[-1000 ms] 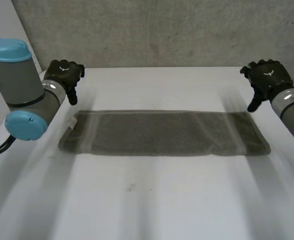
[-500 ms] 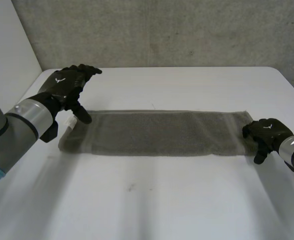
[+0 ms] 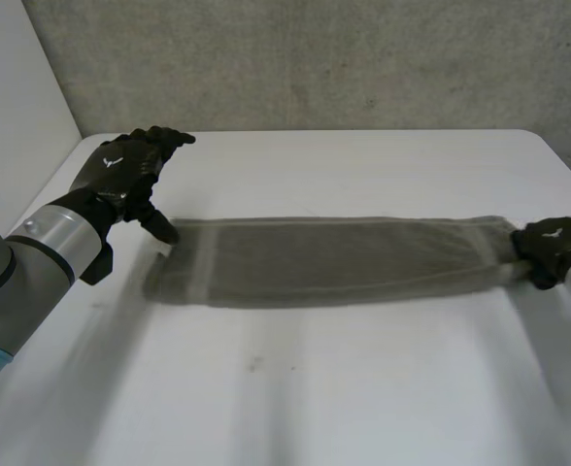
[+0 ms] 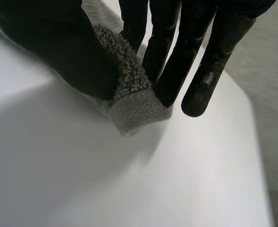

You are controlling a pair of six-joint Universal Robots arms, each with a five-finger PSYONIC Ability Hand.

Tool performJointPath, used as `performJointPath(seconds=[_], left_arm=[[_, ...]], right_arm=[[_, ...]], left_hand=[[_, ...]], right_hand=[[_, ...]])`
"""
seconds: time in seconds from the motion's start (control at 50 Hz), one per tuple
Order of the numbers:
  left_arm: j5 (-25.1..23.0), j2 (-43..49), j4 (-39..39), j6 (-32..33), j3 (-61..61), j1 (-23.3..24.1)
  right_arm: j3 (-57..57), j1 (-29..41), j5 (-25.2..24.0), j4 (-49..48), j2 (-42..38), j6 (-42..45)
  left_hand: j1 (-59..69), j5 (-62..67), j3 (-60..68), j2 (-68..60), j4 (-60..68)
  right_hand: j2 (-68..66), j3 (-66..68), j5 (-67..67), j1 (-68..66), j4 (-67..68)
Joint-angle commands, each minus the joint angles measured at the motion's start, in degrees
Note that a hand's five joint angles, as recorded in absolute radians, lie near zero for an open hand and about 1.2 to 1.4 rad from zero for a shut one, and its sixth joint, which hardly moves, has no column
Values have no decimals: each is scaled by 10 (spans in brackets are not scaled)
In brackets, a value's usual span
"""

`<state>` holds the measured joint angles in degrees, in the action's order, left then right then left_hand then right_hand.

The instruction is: Fold the towel.

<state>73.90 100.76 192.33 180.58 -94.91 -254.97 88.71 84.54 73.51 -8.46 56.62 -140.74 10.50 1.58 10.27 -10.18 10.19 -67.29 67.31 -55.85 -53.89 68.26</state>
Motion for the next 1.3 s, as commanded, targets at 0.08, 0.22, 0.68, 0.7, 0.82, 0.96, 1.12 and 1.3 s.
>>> performJointPath(seconds=[0.08,0.22,0.68,0.7,0.82,0.96,1.12,1.3], left_arm=[[4,-14,-2,0,-9,-4],[3,-25,-1,1,-17,-11],[1,-19,4,1,-19,-9],[1,-15,5,2,-15,-7],[-1,9,6,6,-3,1],[5,91,8,8,66,58],[37,187,2,9,140,123],[132,296,-40,49,234,200]], right_arm=[[-66,-70,88,23,12,135],[-122,35,93,22,57,79],[-139,489,-13,-87,-122,96],[-137,490,-8,-85,-131,110],[-125,482,27,-77,-107,109],[-56,397,67,-52,14,-23],[47,296,38,-38,87,-117],[117,204,13,-29,80,-116]], left_hand=[[4,-7,6,-7,7],[4,-7,6,-7,7],[2,-9,5,-5,5],[2,-9,5,-5,5],[7,-4,10,-10,10],[19,8,21,-22,22],[27,17,30,-31,30],[32,22,35,-36,36]], right_hand=[[-127,127,-141,-261,117],[-127,127,-141,-261,117],[4,-4,-10,-130,-14],[210,-210,196,76,-220],[573,-573,559,439,-583],[573,-573,559,439,-583],[573,-573,559,439,-583],[573,-573,559,439,-583]])
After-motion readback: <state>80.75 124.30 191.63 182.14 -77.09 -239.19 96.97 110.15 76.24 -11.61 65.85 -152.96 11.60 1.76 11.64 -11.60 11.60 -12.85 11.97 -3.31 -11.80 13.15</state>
